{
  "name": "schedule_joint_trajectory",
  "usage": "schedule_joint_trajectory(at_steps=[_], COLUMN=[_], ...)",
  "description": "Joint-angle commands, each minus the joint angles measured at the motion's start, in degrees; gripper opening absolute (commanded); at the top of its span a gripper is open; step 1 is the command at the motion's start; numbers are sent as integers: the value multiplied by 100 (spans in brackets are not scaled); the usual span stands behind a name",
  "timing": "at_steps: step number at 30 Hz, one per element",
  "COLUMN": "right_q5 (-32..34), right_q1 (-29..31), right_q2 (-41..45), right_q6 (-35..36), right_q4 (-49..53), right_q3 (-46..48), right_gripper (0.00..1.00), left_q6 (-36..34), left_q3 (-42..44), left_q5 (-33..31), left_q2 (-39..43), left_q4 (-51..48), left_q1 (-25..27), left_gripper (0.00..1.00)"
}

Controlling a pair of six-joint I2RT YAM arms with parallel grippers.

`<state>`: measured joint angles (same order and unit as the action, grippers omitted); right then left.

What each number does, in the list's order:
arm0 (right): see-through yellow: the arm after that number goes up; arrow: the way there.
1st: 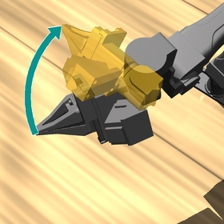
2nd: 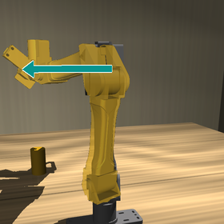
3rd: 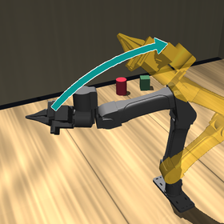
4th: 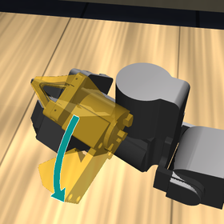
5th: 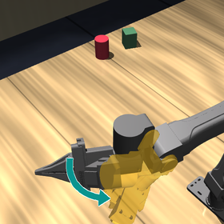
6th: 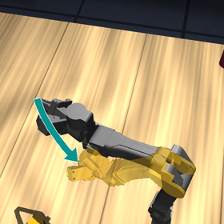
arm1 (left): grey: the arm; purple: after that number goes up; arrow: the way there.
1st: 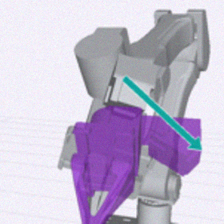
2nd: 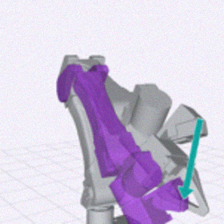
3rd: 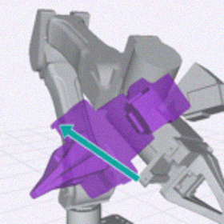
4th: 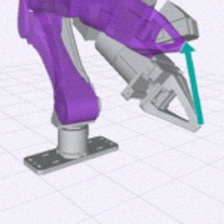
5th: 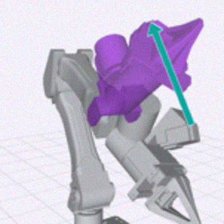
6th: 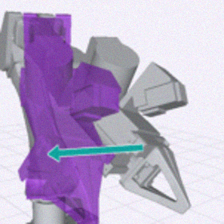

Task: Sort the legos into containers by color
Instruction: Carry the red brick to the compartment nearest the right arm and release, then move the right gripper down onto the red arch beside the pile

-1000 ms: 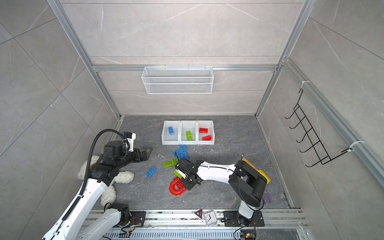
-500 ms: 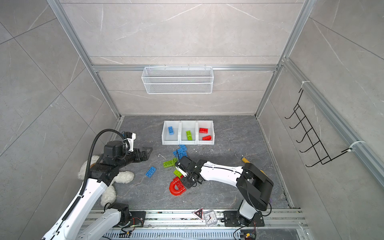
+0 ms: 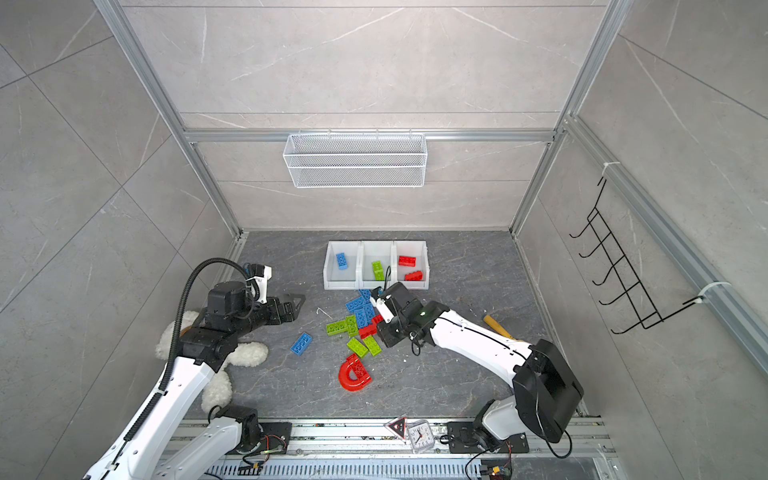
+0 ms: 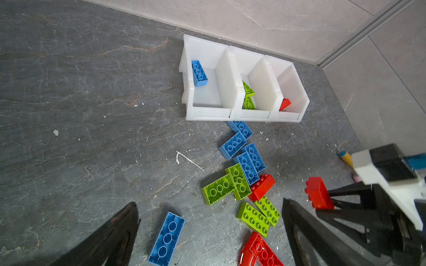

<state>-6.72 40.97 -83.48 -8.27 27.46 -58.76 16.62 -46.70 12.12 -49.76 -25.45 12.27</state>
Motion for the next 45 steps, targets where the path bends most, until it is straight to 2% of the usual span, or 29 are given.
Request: schedule_joint_trajectory(at_steps=[1, 7, 15, 23, 27, 30, 35, 38, 42, 45], right_q5=[-308, -433, -454, -619, -663, -573, -615, -730, -747, -759], right_q1=[-462, -1219, -2114, -2674, -2803, -2831, -2840, -2842, -2737, -2392], right_q2=[-69, -727, -1685, -2678, -3085, -3320, -3364, -3159, -2505, -1785], right_q6=[227, 292, -150, -230, -204, -66, 129, 163, 320, 381], right_q4=[-326, -551, -667, -567, -343, 60, 368, 385, 588, 436], right_q3=[-335, -994, -1905, -2850, -3420, -3940, -4219, -4102, -3770, -3029], right_gripper=[28, 29, 29, 30, 34, 43, 54, 56, 57, 59], left_q6=[-88, -87, -89, -124, -133, -138, -141, -142, -148, -109], left_q3=[-216, -207, -200, -225, -219, -233, -218, -220, -238, -190], left_q5=[4, 5, 0, -111, -152, -172, -183, -191, -135, -100], left_q2=[52, 77, 36, 43, 63, 62, 89, 96, 41, -6], left_q4=[30, -6, 15, -41, -52, -73, -74, -70, -49, 24], left_q1=[12, 18, 15, 18, 21, 20, 16, 16, 16, 17], left_gripper=[100, 100, 100, 100, 100, 100, 100, 100, 99, 100])
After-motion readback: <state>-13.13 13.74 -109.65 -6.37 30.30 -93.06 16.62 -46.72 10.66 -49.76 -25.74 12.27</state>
